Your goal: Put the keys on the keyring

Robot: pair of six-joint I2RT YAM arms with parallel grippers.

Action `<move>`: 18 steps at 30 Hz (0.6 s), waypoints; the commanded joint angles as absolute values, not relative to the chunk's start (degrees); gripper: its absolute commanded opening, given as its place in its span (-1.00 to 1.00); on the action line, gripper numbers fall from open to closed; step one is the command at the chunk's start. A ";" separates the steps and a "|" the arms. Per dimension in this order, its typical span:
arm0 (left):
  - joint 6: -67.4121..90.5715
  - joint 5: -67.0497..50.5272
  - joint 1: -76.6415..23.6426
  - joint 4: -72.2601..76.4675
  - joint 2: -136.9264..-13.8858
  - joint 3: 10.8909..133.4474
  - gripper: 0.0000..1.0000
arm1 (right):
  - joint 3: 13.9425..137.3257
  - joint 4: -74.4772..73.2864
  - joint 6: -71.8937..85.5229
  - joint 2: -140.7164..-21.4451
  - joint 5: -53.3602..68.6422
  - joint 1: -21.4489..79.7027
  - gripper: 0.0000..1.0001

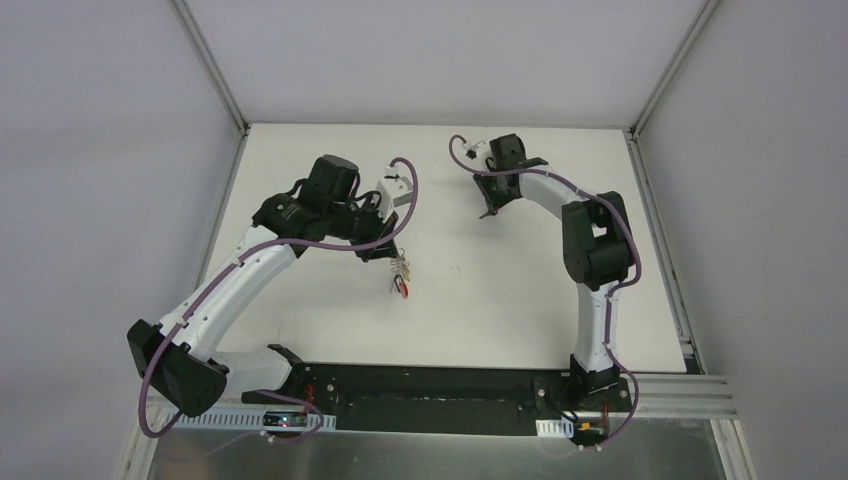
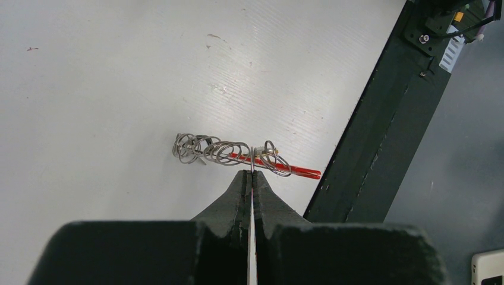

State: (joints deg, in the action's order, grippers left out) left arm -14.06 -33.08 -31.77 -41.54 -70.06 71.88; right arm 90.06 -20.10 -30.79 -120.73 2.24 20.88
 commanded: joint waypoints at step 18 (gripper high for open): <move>-14.65 -35.45 -31.35 -42.00 -70.00 73.82 -1.00 | 92.68 -21.11 -32.87 -121.72 0.35 21.54 -0.77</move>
State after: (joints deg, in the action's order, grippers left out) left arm -14.11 -34.00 -31.77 -41.69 -70.06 71.88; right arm 90.45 -20.38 -32.12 -120.75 1.28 21.23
